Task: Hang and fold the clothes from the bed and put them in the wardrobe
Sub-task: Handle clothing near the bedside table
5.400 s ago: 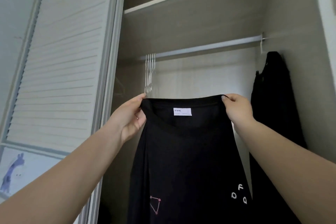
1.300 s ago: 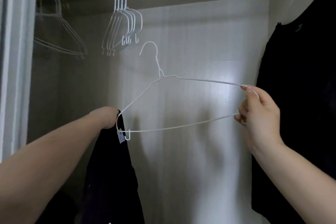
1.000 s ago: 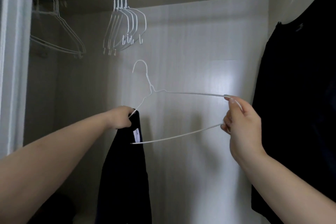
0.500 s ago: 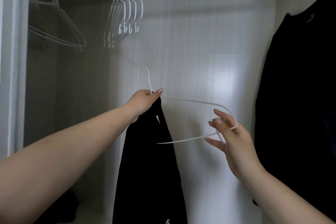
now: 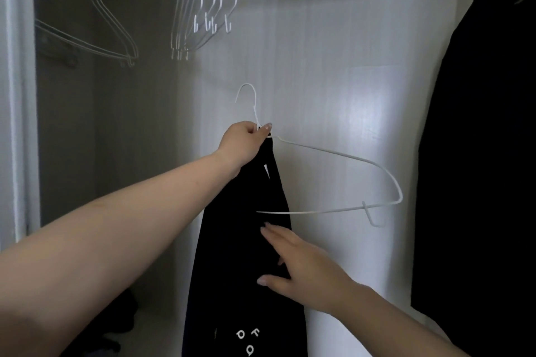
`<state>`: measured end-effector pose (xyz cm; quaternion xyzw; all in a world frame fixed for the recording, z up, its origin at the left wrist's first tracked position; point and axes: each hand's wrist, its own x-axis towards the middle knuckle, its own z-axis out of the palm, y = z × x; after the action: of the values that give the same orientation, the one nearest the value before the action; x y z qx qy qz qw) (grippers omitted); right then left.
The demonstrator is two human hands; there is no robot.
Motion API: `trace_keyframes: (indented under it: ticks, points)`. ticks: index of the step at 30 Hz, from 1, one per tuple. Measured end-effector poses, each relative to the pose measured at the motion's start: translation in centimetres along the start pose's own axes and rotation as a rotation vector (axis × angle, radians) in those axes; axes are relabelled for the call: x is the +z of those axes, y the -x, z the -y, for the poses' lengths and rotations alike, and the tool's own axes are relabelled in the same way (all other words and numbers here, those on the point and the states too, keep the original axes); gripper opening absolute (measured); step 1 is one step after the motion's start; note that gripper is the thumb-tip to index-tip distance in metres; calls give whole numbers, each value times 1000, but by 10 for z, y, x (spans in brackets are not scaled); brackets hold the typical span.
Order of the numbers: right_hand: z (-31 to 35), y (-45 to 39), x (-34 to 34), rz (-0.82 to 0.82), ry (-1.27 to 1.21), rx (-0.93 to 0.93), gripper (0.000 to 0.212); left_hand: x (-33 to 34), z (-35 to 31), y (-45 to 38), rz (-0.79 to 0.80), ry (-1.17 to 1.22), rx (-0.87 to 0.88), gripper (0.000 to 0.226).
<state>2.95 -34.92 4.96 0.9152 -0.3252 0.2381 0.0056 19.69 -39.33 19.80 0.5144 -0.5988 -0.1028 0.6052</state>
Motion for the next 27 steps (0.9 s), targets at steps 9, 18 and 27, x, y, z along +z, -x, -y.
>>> trace_keyframes:
  ticks: [9, 18, 27]
  points:
    - [-22, -8, 7, -13, 247, 263, 70, -25, 15, -8, -135, -127, 37, 47]
    - [-67, 20, -59, 99, 361, 159, 36, -46, 73, -1, -92, -438, 82, 42]
    - [-58, -2, -84, 86, 309, 7, 31, -7, 60, 15, -12, -462, 176, 38]
